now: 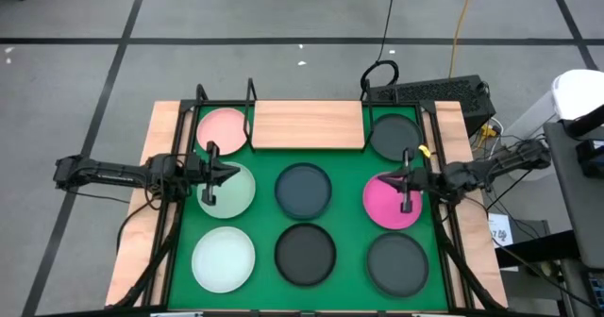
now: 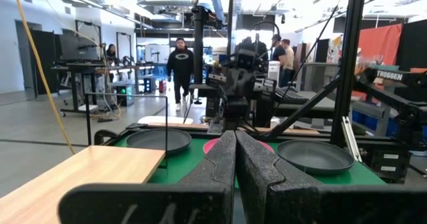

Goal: Place and stack plates onto a shelf
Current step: Put the pink plate on the shelf

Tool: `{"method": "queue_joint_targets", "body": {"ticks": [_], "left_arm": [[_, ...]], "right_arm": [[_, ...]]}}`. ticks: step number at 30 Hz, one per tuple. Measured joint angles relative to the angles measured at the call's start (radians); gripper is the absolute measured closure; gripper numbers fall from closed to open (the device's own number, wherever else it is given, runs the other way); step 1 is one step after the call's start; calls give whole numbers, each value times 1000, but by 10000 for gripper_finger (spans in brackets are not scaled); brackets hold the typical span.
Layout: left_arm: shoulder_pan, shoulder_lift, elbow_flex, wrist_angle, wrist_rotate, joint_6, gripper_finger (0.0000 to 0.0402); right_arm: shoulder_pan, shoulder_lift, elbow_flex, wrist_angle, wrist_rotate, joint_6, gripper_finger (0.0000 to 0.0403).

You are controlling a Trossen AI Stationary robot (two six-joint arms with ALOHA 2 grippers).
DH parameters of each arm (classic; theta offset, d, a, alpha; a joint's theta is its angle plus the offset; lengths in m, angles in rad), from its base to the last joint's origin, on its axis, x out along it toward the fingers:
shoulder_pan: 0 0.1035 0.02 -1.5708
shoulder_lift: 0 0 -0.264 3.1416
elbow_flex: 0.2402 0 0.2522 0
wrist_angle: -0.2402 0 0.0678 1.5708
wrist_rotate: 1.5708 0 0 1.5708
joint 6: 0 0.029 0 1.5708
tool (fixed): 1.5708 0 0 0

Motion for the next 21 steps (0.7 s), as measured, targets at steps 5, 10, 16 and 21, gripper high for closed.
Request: {"method": "queue_joint_targets", "body": {"ticks": [5,10,16,21], "left_arm": [[0,0,0,0,0,0,389],[0,0,0,0,0,0,389],[0,0,0,0,0,0,389],[0,0,0,0,0,0,389]], "right_arm": [[-1,140,55,8,32,-11,403],[-18,255,120,6,53,-22,403],[-20,328,228,-160,53,14,403],[-43,378,339,-468,50,166,385]]}}
